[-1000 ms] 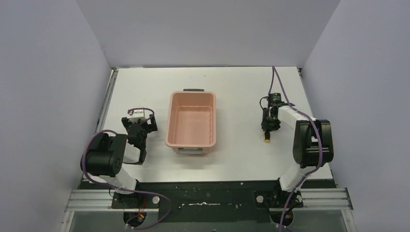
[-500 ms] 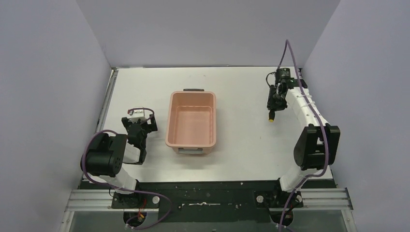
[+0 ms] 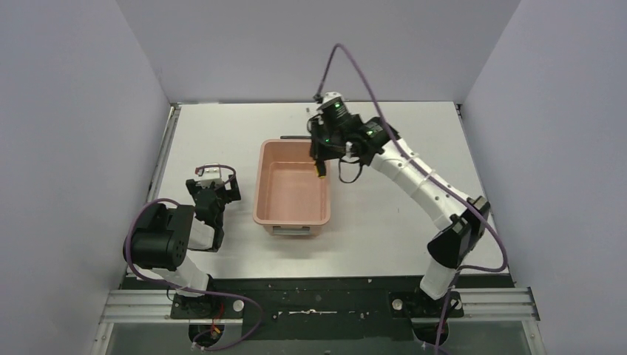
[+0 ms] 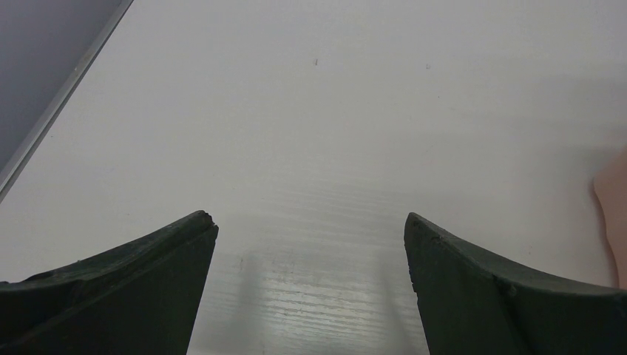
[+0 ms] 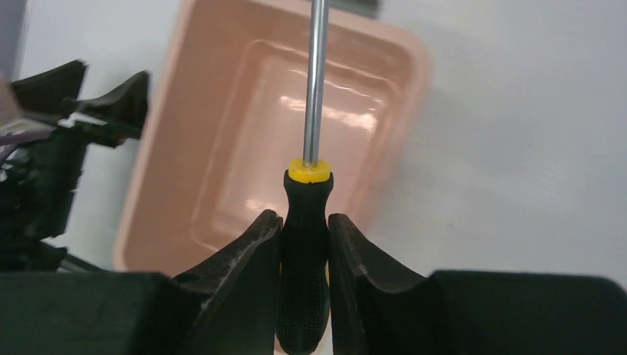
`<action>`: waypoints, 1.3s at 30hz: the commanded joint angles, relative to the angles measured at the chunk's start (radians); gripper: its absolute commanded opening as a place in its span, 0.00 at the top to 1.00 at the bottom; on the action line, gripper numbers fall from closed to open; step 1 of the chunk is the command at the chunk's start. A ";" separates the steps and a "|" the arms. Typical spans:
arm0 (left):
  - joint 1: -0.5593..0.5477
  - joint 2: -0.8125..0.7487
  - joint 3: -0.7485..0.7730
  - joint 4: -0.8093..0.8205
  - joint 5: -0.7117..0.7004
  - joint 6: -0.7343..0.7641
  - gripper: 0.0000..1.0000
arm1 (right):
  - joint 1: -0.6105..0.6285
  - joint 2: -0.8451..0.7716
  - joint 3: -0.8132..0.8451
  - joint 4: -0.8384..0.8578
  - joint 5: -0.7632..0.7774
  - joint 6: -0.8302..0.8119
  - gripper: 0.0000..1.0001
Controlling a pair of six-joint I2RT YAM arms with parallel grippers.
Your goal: Put the screwdriver in the bin
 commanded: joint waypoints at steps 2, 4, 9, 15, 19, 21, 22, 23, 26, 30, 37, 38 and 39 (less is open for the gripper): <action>0.005 -0.014 0.007 0.030 0.013 0.008 0.03 | 0.173 0.104 0.084 0.145 0.030 0.074 1.00; 0.004 -0.014 0.007 0.029 0.012 0.007 0.03 | 0.209 0.143 0.059 0.176 0.030 0.086 1.00; 0.005 -0.012 0.007 0.028 0.013 0.007 0.03 | 0.254 0.231 -0.045 0.223 0.029 0.113 1.00; 0.005 -0.014 0.007 0.029 0.013 0.007 0.03 | 0.272 0.329 -0.143 0.246 0.041 0.137 1.00; 0.005 -0.013 0.007 0.029 0.013 0.007 0.03 | 0.276 0.353 -0.199 0.279 0.048 0.149 0.89; 0.005 -0.013 0.007 0.028 0.013 0.006 0.03 | 0.277 0.362 -0.213 0.291 0.054 0.153 0.81; 0.005 -0.013 0.007 0.029 0.013 0.007 0.03 | 0.276 0.367 -0.215 0.292 0.059 0.153 0.78; 0.005 -0.013 0.007 0.030 0.013 0.008 0.03 | 0.276 0.370 -0.216 0.292 0.064 0.153 0.72; 0.005 -0.013 0.007 0.030 0.013 0.008 0.03 | 0.275 0.375 -0.206 0.281 0.073 0.144 0.61; 0.006 -0.013 0.007 0.030 0.013 0.007 0.03 | 0.277 0.351 -0.158 0.243 0.108 0.127 0.51; 0.005 -0.013 0.007 0.028 0.013 0.007 0.03 | 0.289 0.209 -0.096 0.232 0.144 0.059 0.48; 0.005 -0.013 0.007 0.028 0.013 0.007 0.03 | 0.289 0.180 -0.096 0.247 0.143 0.033 0.44; 0.005 -0.012 0.007 0.028 0.013 0.007 0.03 | 0.289 0.146 -0.103 0.267 0.148 -0.001 0.33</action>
